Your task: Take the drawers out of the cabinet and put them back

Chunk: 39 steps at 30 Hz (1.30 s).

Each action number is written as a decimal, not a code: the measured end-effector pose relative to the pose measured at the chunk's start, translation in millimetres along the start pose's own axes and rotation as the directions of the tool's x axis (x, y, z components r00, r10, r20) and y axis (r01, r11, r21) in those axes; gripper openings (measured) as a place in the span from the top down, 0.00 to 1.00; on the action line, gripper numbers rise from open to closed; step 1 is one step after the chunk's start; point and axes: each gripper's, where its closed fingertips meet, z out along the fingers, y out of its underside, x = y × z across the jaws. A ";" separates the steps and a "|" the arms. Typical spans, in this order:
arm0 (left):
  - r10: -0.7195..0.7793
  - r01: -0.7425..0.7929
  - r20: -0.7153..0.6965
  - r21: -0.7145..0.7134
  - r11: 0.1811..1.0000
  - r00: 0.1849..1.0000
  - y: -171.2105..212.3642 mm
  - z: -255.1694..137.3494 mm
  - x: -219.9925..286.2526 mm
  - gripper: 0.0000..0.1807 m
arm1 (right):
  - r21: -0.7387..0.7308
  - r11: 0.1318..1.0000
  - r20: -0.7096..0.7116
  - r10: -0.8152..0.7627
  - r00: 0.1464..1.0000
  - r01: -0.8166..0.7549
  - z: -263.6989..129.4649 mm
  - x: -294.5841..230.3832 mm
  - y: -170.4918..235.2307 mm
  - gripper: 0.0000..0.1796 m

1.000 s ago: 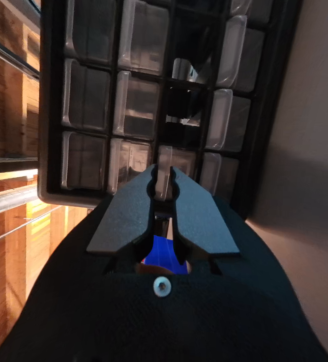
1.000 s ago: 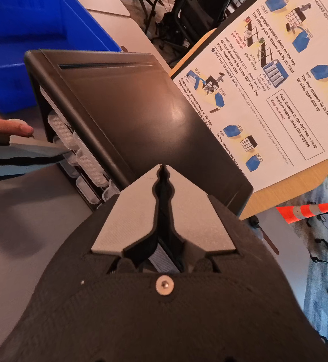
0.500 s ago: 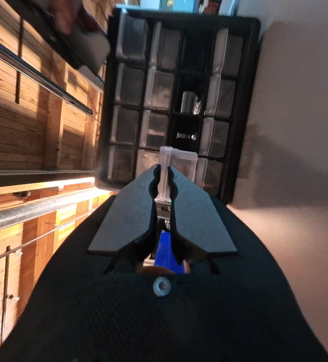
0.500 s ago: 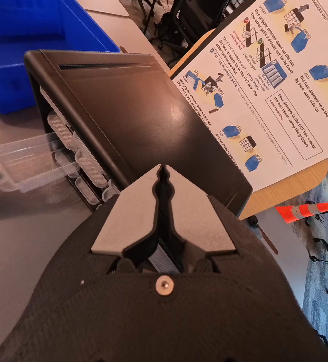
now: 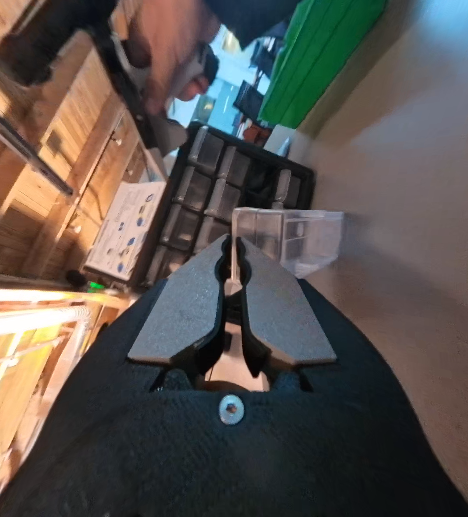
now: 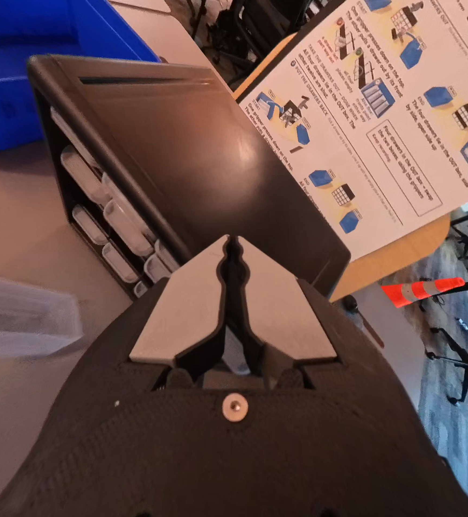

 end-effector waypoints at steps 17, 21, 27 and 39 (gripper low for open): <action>-0.614 0.729 -0.465 0.107 0.676 0.638 -9.9 23.1 -31.7 0.83 | -0.010 0.985 0.723 -0.110 0.683 0.170 -17.8 -196.4 128.3 0.70; -0.713 0.819 -0.541 -0.076 0.569 0.445 -13.9 33.9 -50.7 0.81 | 0.017 0.969 0.700 -0.187 0.690 0.246 12.6 -207.0 143.2 0.76; -0.791 0.773 -0.410 -0.260 0.579 0.454 31.5 64.9 -3.4 0.79 | -0.049 0.942 0.662 -0.219 0.717 0.333 3.1 -204.1 150.6 0.96; -0.821 0.769 -0.289 -0.298 0.566 0.492 71.2 83.5 46.0 0.83 | -0.112 0.976 0.363 -0.133 0.922 0.185 -108.7 -92.2 183.4 1.00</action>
